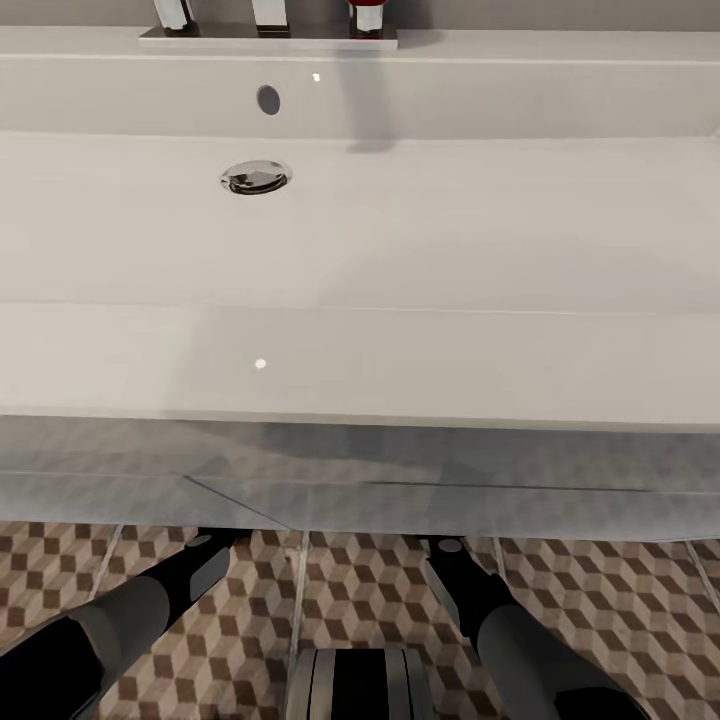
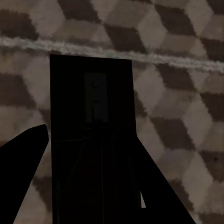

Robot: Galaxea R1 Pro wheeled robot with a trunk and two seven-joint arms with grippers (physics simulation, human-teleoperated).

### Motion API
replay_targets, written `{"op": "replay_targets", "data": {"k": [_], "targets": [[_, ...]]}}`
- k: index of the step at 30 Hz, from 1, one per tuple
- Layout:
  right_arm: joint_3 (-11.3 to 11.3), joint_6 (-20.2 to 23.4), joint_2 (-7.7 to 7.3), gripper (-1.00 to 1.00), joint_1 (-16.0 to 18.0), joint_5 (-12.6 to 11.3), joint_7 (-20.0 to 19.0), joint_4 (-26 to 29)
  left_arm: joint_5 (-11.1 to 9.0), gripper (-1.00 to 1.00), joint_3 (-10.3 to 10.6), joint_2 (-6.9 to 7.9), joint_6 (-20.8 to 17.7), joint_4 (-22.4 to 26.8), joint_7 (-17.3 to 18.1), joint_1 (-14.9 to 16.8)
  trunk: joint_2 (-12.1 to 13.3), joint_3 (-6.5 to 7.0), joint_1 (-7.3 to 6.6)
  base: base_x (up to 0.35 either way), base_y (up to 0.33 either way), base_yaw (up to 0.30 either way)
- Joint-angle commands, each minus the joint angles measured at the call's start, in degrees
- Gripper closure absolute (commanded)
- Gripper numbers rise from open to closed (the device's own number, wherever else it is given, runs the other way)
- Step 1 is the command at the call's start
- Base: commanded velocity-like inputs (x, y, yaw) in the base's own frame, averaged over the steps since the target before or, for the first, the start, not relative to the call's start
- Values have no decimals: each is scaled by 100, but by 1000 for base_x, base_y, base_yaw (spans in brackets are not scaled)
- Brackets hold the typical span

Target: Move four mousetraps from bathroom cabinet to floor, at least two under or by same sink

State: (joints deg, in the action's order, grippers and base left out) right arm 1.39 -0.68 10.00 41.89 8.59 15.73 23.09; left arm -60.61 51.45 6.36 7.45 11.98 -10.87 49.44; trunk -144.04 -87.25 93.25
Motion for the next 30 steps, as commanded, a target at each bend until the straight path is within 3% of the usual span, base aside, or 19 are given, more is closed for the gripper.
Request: {"op": "replay_targets", "data": {"k": [1,21,22,30], "targets": [[13,-2,0,100,3,38,35,-7,-30,100,50,6,11,15,-52,2,-1,-3,-1,0,0,0],[12,-2,0,100,3,41,35,-7,-39,100,42,16,11,15,-56,5,-1,-3,-1,0,0,0],[14,-2,0,100,3,41,35,-7,-39,-100,42,17,11,15,-56,5,-1,-3,-1,0,0,0],[11,-2,0,100,3,38,35,-7,-39,-100,41,16,19,15,-56,5,-1,-3,-1,0,0,0]]}}
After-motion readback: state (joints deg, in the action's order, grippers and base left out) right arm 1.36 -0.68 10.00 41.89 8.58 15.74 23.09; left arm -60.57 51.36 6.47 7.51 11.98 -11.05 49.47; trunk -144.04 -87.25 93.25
